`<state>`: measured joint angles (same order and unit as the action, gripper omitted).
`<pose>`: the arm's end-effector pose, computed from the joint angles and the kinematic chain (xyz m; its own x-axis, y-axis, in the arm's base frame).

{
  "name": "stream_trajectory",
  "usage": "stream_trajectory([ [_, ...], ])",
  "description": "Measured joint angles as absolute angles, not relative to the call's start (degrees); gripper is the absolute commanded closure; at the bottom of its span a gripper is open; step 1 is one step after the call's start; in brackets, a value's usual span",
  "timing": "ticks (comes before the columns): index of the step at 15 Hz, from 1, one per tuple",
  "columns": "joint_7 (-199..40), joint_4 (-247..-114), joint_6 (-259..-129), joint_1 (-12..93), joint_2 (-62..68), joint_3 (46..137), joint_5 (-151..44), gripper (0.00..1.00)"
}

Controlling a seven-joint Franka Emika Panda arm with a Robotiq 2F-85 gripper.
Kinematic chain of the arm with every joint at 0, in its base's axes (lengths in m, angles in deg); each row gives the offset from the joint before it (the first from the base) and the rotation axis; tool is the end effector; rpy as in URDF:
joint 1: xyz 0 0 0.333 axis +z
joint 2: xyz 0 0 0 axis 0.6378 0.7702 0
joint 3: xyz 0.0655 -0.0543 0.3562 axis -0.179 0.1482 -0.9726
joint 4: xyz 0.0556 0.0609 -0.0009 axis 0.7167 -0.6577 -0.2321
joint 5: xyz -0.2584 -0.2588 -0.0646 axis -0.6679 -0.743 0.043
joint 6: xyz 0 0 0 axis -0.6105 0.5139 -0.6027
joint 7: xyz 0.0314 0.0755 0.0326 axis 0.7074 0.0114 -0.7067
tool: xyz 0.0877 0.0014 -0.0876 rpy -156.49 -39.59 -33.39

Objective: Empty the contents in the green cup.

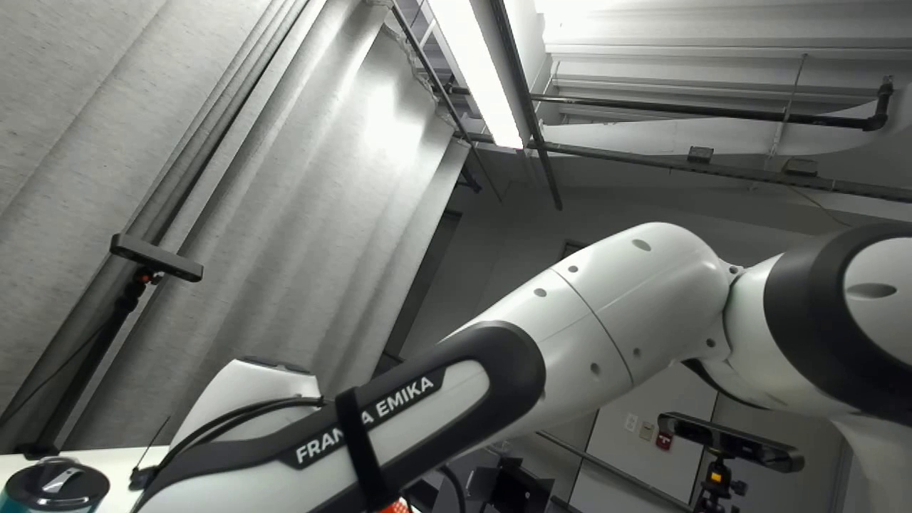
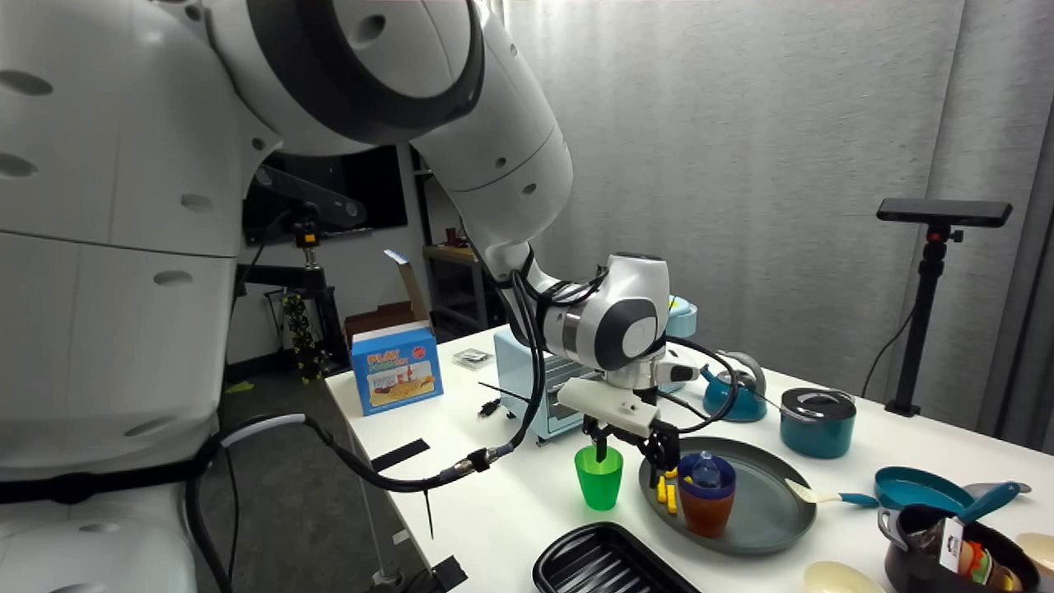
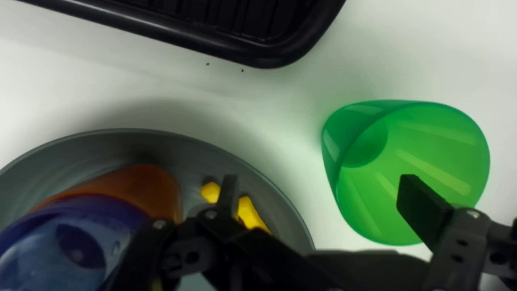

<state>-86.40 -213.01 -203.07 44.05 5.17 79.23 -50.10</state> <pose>0.5531 0.1189 0.2902 0.9711 0.2385 0.0106 0.2388 -0.9699 -0.0482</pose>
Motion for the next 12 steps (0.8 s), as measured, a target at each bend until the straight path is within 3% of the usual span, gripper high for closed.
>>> stream_trajectory([
  [12, -85.09, -213.17, -209.74, 43.92, -1.80, 81.14, -51.48, 0.00],
])
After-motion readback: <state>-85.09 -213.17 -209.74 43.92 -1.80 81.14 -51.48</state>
